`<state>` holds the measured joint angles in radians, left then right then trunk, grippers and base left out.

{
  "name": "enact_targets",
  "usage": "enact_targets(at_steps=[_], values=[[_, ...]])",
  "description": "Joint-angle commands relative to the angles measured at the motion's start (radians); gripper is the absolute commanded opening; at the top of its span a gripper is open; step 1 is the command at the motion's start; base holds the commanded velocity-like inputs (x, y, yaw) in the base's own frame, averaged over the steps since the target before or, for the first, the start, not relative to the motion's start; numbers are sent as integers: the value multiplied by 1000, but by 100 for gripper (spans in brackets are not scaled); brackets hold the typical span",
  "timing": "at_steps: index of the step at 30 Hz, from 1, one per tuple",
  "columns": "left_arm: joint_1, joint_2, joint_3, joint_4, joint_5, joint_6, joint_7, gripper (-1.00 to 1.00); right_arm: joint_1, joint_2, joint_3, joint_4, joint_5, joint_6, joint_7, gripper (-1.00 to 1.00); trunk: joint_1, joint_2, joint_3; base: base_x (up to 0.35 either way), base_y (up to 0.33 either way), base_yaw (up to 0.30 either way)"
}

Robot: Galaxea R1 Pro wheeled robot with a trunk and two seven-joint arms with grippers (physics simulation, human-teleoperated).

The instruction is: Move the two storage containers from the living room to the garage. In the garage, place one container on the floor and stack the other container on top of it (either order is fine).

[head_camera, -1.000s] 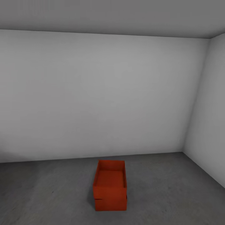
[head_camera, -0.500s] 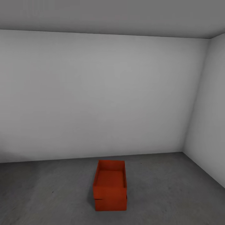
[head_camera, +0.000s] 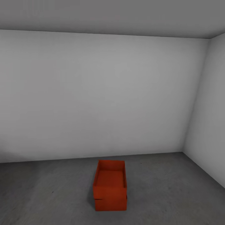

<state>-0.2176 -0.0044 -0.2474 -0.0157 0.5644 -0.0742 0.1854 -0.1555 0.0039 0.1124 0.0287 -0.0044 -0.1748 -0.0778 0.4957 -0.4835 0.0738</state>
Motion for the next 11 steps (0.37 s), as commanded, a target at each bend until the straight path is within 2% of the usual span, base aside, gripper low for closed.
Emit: enact_targets(at_steps=[1,11], values=[[0,0,-9,0,8,-3,3,100,-1,2,7,3,0,-5,-5,100,0,-1,0,0,0,0],[0,0,-9,0,8,-2,3,100,-1,7,11,3,-1,-4,-5,100,0,-1,0,0,0,0]])
